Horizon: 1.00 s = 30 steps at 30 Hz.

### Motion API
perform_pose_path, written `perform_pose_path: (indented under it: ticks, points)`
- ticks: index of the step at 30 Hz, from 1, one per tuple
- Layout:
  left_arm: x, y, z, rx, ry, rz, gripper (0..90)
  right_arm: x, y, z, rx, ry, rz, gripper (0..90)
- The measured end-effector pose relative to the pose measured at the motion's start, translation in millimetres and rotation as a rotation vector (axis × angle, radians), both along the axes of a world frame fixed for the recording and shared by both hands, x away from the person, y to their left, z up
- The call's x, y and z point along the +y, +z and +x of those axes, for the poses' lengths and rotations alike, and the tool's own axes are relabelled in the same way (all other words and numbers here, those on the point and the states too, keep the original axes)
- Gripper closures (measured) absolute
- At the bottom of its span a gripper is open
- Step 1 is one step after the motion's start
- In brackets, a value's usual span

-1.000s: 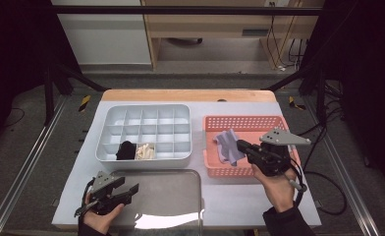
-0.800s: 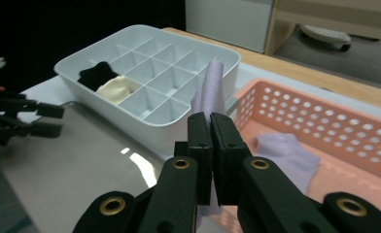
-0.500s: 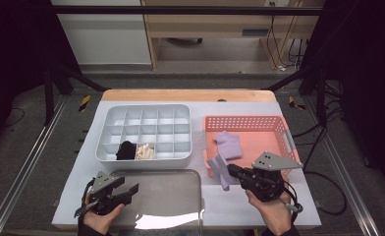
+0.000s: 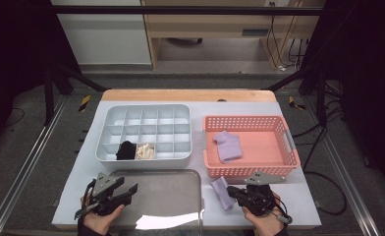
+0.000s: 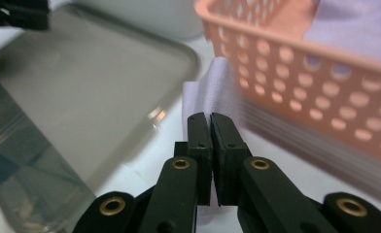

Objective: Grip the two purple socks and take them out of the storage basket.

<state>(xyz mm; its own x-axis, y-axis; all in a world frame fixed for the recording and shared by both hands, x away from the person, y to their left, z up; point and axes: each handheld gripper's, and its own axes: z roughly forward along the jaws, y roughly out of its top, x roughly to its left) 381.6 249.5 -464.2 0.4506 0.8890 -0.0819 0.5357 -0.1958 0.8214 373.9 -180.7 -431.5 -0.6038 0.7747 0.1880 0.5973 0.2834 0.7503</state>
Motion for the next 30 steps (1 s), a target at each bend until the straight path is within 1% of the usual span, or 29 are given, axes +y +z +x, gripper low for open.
perform_pose_path:
  ticks: [3,4,6,7,8,9,10,11,12,13,15,16,17,18,19,21,22,23,25,26,27,30]
  points:
    - [0.7,-0.2,-0.1,0.004,0.004,-0.001,40.5,1.3,-11.8,4.0,0.019,-0.017,-0.033,87.6]
    - [0.8,-0.2,0.0,0.006,0.005,-0.001,40.5,2.3,-15.8,5.8,0.016,-0.022,-0.040,87.5]
    - [1.2,-0.7,0.2,0.007,0.004,-0.002,40.0,3.8,-22.9,8.5,0.024,-0.031,-0.078,86.6]
    - [1.3,-0.9,0.3,0.007,0.003,-0.006,39.8,4.8,-26.1,9.3,0.022,-0.034,-0.086,86.2]
    - [1.3,-0.9,0.3,0.007,0.003,-0.006,39.2,4.8,-26.1,9.3,0.022,-0.034,-0.086,86.2]
    - [1.0,-1.4,0.7,0.011,0.001,-0.007,38.6,7.3,-33.1,11.4,0.022,-0.043,-0.113,83.2]
    - [0.9,-1.7,0.9,0.011,-0.004,-0.008,38.9,7.7,-35.4,12.5,0.023,-0.043,-0.123,81.8]
    - [0.7,-2.2,1.1,0.013,-0.011,-0.008,39.7,8.8,-37.7,13.3,0.033,-0.051,-0.122,80.8]
    - [0.7,-2.2,1.1,0.013,-0.011,-0.008,40.1,8.8,-37.7,13.3,0.033,-0.051,-0.122,80.8]
    - [0.6,-2.3,1.1,0.010,-0.018,-0.008,40.3,9.3,-41.4,15.4,0.039,-0.052,-0.124,78.8]
    - [0.9,-2.3,1.3,0.005,-0.017,-0.015,40.4,9.4,-39.6,14.4,0.027,-0.057,-0.119,74.0]
    - [1.1,-2.3,1.4,0.006,-0.016,-0.016,40.4,9.3,-38.4,13.6,0.015,-0.059,-0.110,70.9]
    - [1.1,-2.3,1.4,0.006,-0.016,-0.016,40.4,8.5,-36.2,13.0,0.004,-0.060,-0.111,68.3]
    - [1.5,-2.5,1.8,0.011,-0.012,-0.016,40.2,8.1,-34.2,12.0,-0.002,-0.066,-0.098,65.1]
    - [1.5,-2.5,1.8,0.011,-0.012,-0.016,40.0,6.9,-31.9,11.3,-0.014,-0.073,-0.094,63.4]
    - [2.2,-2.9,2.6,0.024,-0.009,-0.024,39.6,4.3,-27.3,10.2,-0.037,-0.084,-0.073,59.3]
    - [2.4,-3.2,2.9,0.031,-0.008,-0.028,39.4,1.9,-23.7,9.7,-0.055,-0.090,-0.061,57.0]
    - [2.6,-3.4,3.2,0.037,-0.010,-0.029,39.3,0.0,-20.8,9.4,-0.071,-0.098,-0.054,55.8]
    - [2.5,-3.8,3.4,0.042,-0.014,-0.031,39.1,-3.2,-15.0,9.0,-0.085,-0.109,-0.034,52.9]
    - [2.3,-3.7,3.3,0.044,-0.014,-0.030,39.1,-4.6,-12.6,9.2,-0.090,-0.114,-0.025,51.3]
    - [2.2,-3.6,3.3,0.044,-0.016,-0.031,39.1,-5.1,-10.2,9.0,-0.083,-0.123,-0.016,50.1]
    - [2.6,-3.5,3.6,0.046,-0.015,-0.035,39.1,-6.6,-3.2,11.6,-0.097,-0.134,-0.021,49.0]
